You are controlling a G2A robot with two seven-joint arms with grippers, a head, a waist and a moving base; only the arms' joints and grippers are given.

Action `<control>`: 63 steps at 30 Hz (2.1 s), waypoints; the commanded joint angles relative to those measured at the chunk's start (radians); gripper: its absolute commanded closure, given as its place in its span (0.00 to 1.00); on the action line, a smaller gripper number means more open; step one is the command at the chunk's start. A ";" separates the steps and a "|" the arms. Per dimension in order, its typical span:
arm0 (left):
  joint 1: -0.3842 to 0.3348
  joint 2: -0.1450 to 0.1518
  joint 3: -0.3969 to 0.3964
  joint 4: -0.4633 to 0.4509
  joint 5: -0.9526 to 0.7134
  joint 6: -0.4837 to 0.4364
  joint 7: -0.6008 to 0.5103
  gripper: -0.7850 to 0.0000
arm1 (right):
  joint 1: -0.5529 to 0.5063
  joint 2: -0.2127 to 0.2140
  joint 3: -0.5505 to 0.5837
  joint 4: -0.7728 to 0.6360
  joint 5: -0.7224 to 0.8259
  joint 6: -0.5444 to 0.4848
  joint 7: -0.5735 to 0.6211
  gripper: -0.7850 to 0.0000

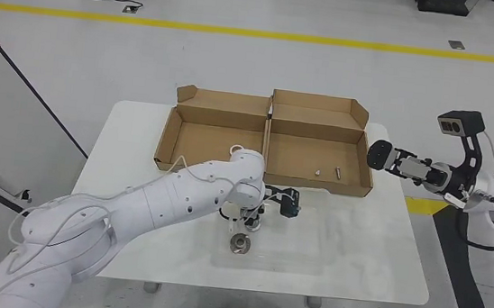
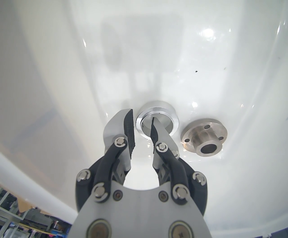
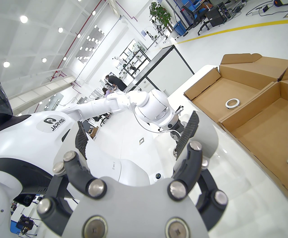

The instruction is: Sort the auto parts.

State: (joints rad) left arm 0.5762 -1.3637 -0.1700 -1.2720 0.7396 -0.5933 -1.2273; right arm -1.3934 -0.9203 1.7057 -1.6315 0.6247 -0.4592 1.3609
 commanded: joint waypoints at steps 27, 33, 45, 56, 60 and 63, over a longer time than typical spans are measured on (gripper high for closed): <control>-0.109 0.037 0.000 -0.111 -0.179 0.071 -0.071 1.00 | 0.000 0.000 0.000 0.000 0.000 0.000 0.000 0.00; -0.167 0.104 -0.043 -0.252 -0.263 0.100 -0.099 1.00 | 0.000 0.000 0.000 0.000 0.000 0.000 0.000 0.00; -0.017 0.273 -0.327 -0.392 -0.298 -0.025 0.076 1.00 | 0.000 0.000 0.000 0.000 0.000 0.000 0.000 0.00; 0.223 0.410 -0.649 -0.380 -0.372 -0.317 0.318 1.00 | 0.000 0.000 0.000 0.000 0.000 0.000 0.000 0.00; 0.296 0.446 -0.751 -0.378 -0.413 -0.419 0.425 1.00 | 0.000 0.000 0.000 0.000 0.000 0.000 0.000 0.00; 0.336 0.465 -0.801 -0.415 -0.446 -0.419 0.478 1.00 | 0.000 0.000 0.000 0.000 0.000 0.000 0.000 0.00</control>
State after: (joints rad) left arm 0.8972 -0.9055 -0.9538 -1.6707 0.3062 -1.0149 -0.7706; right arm -1.3934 -0.9203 1.7057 -1.6315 0.6247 -0.4592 1.3609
